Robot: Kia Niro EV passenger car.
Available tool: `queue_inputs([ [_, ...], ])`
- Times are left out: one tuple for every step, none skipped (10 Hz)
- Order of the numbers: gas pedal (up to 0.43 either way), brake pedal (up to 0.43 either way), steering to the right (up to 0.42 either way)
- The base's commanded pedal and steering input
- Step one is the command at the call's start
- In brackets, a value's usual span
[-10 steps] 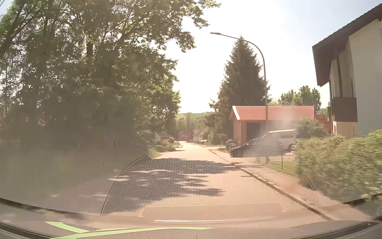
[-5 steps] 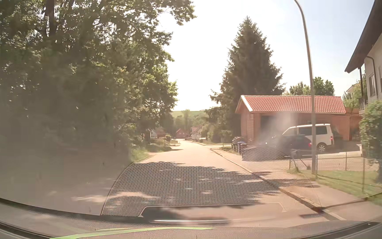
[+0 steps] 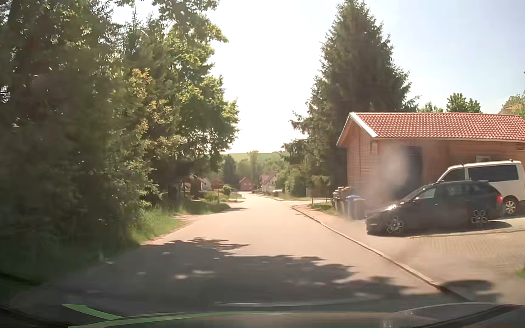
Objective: Follow the waypoints while adhering to traffic rules and regulations
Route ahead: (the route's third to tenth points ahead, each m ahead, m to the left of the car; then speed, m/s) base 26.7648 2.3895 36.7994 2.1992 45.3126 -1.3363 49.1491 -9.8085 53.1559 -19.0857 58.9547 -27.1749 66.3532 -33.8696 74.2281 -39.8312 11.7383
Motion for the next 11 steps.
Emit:
queue_inputs([
  [0.0, 0.25, 0.005],
  [0.0, 0.256, 0.005],
  [0.0, 0.256, 0.005],
  [0.0, 0.256, 0.005],
  [0.0, 0.262, 0.005],
  [0.0, 0.262, 0.005],
  [0.0, 0.262, 0.005],
  [0.0, 0.262, 0.005],
  [0.0, 0.262, 0.005],
  [0.0, 0.262, 0.005],
  [0.0, 0.262, 0.005],
])
